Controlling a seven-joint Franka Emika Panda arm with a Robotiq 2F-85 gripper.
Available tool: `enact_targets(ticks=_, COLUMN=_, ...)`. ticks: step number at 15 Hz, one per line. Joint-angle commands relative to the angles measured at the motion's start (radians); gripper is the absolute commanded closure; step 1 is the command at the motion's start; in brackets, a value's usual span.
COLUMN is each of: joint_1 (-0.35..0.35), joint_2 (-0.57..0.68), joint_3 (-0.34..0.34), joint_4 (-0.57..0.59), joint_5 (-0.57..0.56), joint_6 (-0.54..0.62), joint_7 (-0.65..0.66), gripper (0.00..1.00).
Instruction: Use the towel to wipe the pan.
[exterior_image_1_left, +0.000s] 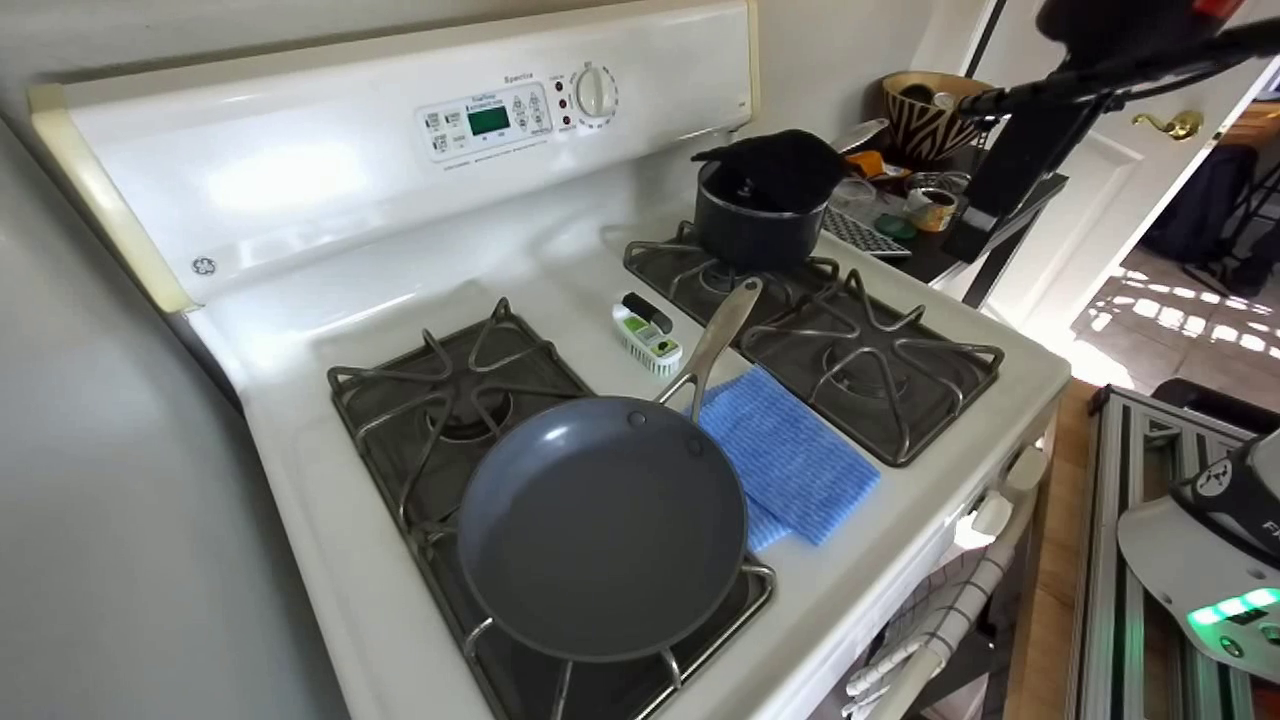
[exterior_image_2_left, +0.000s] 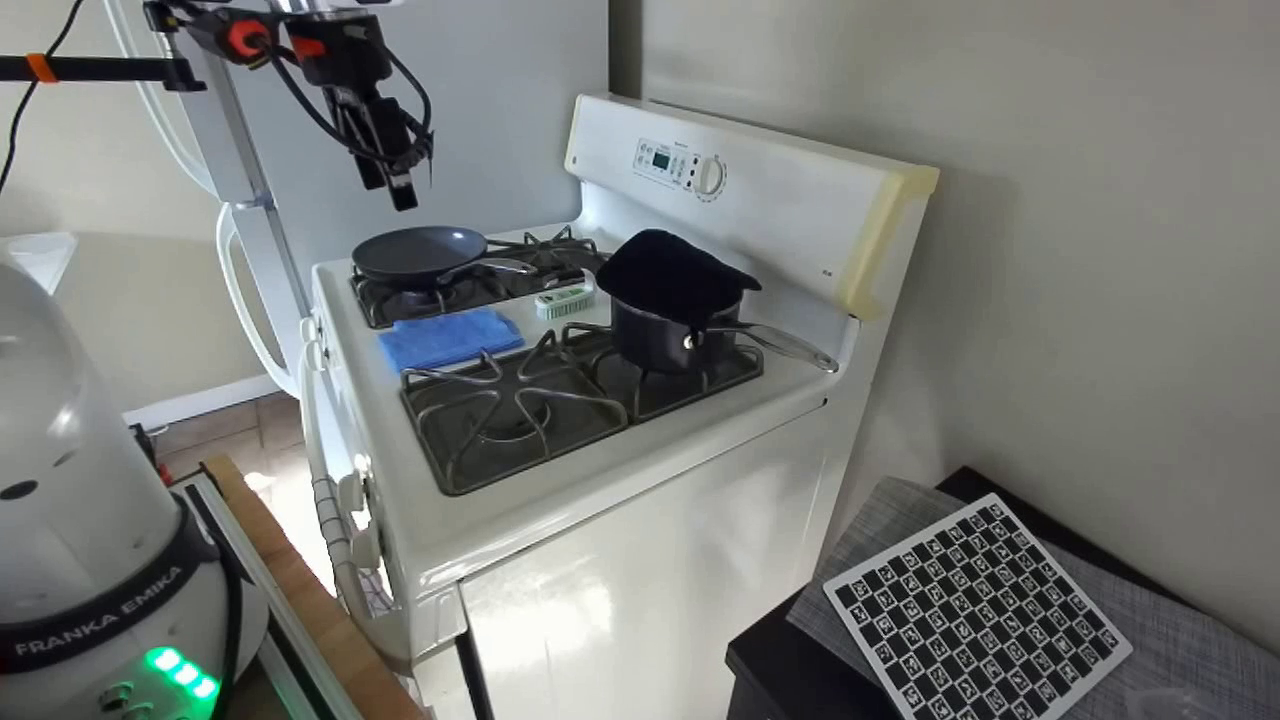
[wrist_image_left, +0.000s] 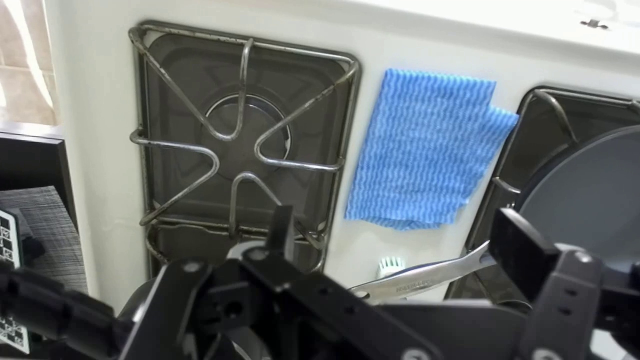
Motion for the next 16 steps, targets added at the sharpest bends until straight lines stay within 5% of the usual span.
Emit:
enact_targets(ticks=1, joint_1=0.014, joint_2=0.039, joint_3=0.021, joint_4=-0.099, joint_5=0.003, joint_6=0.162, joint_7=-0.006, gripper=0.00)
enact_targets(ticks=11, joint_1=0.023, joint_2=0.429, joint_3=0.055, joint_4=-0.091, joint_5=-0.050, joint_6=0.538, joint_7=-0.018, gripper=0.00)
enact_targets(ticks=16, joint_1=0.045, joint_2=0.492, joint_3=0.037, joint_4=-0.087, joint_5=-0.051, joint_6=0.528, joint_7=-0.012, gripper=0.00)
